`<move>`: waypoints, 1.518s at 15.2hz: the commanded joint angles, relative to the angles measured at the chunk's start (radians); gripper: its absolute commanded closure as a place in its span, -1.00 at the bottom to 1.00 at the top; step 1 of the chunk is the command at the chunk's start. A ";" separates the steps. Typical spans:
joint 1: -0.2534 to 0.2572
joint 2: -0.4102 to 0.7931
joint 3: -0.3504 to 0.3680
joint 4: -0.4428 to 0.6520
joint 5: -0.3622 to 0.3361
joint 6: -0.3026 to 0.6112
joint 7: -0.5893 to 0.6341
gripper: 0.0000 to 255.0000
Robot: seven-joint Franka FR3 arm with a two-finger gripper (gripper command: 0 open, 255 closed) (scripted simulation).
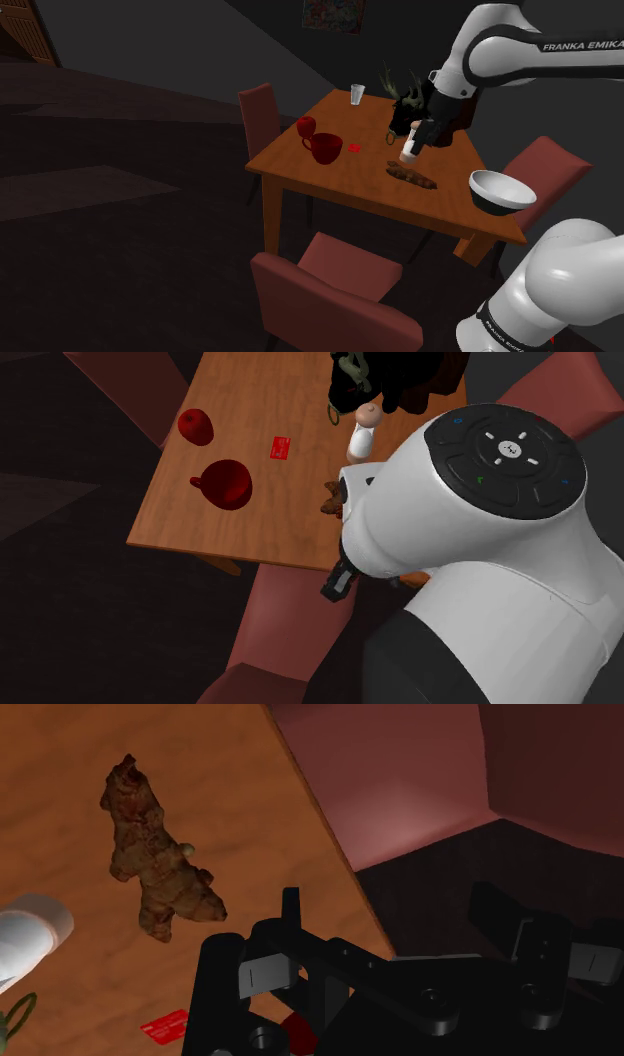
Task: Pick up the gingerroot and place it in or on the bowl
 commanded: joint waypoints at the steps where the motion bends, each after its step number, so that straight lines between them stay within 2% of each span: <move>1: -0.009 0.025 -0.037 -0.018 -0.020 0.038 -0.049 -1.00; 7: -0.033 0.152 -0.158 -0.029 -0.066 0.161 -0.202 -1.00; 12: -0.038 0.296 -0.260 -0.001 -0.074 0.264 -0.338 -1.00; 16: -0.034 0.434 -0.339 0.045 -0.045 0.342 -0.461 -1.00; 19: -0.031 0.551 -0.391 0.093 0.005 0.394 -0.566 -1.00; 23: -0.031 0.594 -0.400 0.083 0.030 0.441 -0.592 -1.00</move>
